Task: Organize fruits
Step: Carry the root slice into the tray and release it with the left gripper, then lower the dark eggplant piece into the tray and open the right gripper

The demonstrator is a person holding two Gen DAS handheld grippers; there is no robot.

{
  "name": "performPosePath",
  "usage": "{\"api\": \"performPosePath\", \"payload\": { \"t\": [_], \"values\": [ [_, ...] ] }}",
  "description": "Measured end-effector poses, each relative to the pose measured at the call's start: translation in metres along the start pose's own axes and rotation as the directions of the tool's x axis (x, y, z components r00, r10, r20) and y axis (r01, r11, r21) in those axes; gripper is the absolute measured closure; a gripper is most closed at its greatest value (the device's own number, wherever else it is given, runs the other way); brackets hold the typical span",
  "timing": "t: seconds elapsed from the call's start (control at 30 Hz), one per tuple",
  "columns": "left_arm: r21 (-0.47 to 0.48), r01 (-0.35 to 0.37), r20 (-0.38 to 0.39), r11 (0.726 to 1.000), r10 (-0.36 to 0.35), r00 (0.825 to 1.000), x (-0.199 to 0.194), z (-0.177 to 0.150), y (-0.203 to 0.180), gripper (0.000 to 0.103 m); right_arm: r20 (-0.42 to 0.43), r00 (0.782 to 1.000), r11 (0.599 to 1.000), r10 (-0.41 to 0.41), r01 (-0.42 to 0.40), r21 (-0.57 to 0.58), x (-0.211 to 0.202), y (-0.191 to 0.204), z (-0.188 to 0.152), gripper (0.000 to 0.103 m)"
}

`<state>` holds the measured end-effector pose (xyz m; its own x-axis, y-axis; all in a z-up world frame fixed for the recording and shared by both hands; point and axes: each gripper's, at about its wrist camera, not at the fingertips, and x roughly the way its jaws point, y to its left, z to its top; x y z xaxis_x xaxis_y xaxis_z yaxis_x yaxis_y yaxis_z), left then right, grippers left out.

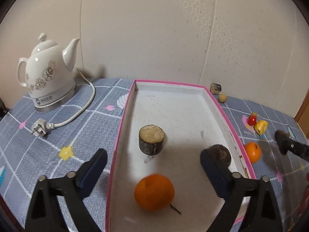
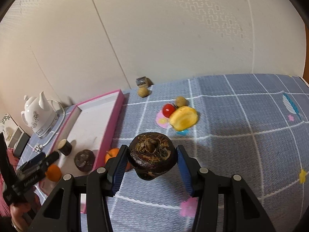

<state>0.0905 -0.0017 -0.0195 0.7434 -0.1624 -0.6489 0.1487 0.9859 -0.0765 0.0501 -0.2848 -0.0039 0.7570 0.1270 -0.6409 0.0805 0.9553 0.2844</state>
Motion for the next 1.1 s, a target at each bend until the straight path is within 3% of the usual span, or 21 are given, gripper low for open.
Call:
{"api": "performPosePath", "payload": {
  "t": [0.4,0.6,0.87,1.1],
  "values": [
    [0.033,-0.039,0.003,0.999,0.039,0.999,-0.016,-0.011,-0.001,0.005,0.014,0.996,0.993,0.086,-0.084,-0.079,0.010,0.040,0.004,0.052],
    [0.045,-0.047,-0.001,0.998,0.047,0.999,-0.015,-0.013,0.001,0.005,0.015,0.996,0.984,0.085,-0.081,-0.161,0.027,0.066,0.006,0.052],
    [0.091,-0.055,0.013,0.994,0.054,0.998,-0.018,-0.014,-0.005,0.005,-0.026,0.991,0.962,0.132,-0.134,-0.237,0.056,0.098,0.015,0.052],
    [0.070,-0.047,0.006,0.996,0.047,0.999,-0.017,-0.013,0.002,0.005,-0.092,0.990,0.947,0.109,-0.131,-0.295,0.082,0.118,0.017,0.052]
  ]
}}
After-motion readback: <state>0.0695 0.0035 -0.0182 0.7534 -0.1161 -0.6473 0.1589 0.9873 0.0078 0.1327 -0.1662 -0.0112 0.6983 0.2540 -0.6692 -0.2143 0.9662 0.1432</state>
